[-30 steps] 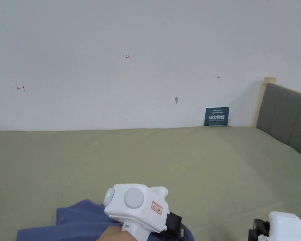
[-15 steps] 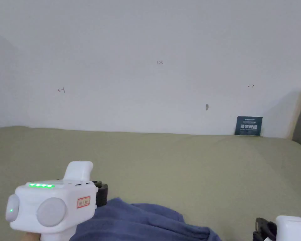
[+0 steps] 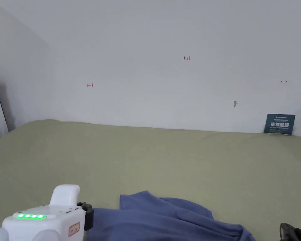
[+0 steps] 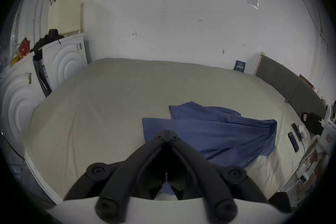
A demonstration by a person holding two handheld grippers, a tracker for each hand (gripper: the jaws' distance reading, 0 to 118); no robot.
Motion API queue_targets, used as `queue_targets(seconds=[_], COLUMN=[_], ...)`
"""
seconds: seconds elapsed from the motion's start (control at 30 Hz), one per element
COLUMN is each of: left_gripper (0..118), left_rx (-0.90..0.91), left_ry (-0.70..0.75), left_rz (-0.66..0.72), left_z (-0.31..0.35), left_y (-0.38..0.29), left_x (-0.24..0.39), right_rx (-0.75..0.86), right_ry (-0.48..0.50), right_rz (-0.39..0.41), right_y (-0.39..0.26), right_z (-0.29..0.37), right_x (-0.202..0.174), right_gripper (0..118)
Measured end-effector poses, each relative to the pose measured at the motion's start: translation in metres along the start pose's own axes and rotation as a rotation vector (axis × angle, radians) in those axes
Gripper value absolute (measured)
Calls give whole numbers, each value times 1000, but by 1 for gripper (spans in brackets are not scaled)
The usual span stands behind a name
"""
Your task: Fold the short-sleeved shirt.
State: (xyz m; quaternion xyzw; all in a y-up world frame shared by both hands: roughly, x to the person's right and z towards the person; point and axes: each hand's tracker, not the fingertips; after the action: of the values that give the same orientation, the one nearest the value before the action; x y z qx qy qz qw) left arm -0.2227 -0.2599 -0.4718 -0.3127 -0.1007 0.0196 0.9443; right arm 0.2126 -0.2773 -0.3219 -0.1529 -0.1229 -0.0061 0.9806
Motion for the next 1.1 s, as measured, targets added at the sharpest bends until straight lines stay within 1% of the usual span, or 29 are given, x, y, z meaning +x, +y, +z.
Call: queue_targets(seconds=[0.1, 0.13, 0.17, 0.23, 0.27, 0.3, 0.37, 0.4, 0.5, 0.57, 0.6, 0.63, 0.67, 0.7, 0.73, 0.8, 0.83, 0.87, 0.9, 0.93, 0.97, 1.0, 1.03, 1.07, 1.1], left_gripper=[1, 13, 37, 108, 117, 116, 116, 116, 116, 116, 114, 111, 111, 111, 105, 85, 70, 59, 46, 23, 11, 10, 9, 9, 9], left_rx=[-128, -189, -213, -304, -374, -412, -486, -506, -587, -611, -622, -609, -571, -560, -553, -545, -537, -540, -539, -540, -535, -539, -531, -527, -524], left_ry=[66, 39, 33, 45, 43, 69, 58, 61, 53, 162, 218, 175, 177, 184, 187, 194, 139, 119, 134, 123, 87, 88, 94, 88, 85], left_rz=[2, 15, 49, 90, 110, 114, 135, 154, 219, 211, 207, 210, 186, 176, 158, 95, 85, 65, 37, 34, 51, 65, 84, 86, 83], left_z=[-48, -75, -92, -132, -167, -188, -223, -218, -254, -268, -272, -272, -249, -242, -236, -219, -212, -207, -203, -205, -202, -200, -201, -203, -201], left_y=[22, 31, 39, 56, 64, 69, 78, 71, 62, 49, 44, 38, 34, 34, 35, 38, 38, 38, 37, 43, 42, 42, 43, 44, 43], left_x=[-8, -20, -26, -35, -48, -50, -55, -41, -45, -42, -41, -40, -26, -21, -17, -10, -8, -5, -1, -7, -6, -5, -8, -11, -11], right_rx=[-7, -12, -13, -7, -7, -10, -20, -27, -46, -67, -75, -84, -88, -93, -100, -128, -151, -164, -176, -211, -245, -289, -329, -293, -289], right_ry=[-5, -4, -5, -5, -7, -10, -15, -18, -33, -43, -50, -58, -64, -65, -65, -58, -41, -22, 12, 52, 78, 108, 155, 157, 138], right_rz=[-5, 6, 16, 27, 29, 32, 39, 45, 50, 46, 48, 53, 58, 67, 71, 57, 33, 0, -33, -61, -85, -96, -82, -82, -68], right_y=[2, 3, 4, 5, 5, 5, 3, 1, -6, -11, -13, -15, -17, -20, -21, -23, -25, -26, -28, -29, -30, -32, -37, -39, -41], right_z=[-10, -14, -17, -22, -24, -26, -31, -34, -43, -47, -49, -51, -53, -55, -57, -62, -64, -67, -69, -73, -76, -82, -85, -85, -87], right_x=[0, -1, -2, -2, -1, -1, 0, 1, 4, 5, 5, 5, 4, 6, 6, 7, 7, 7, 7, 7, 6, 4, 0, -2, -5], right_gripper=[0, 0, 0, 0, 0, 0, 0, 0, 0, 0, 0, 0, 0, 0, 0, 1, 1, 4, 12, 44, 82, 109, 114, 111, 111])
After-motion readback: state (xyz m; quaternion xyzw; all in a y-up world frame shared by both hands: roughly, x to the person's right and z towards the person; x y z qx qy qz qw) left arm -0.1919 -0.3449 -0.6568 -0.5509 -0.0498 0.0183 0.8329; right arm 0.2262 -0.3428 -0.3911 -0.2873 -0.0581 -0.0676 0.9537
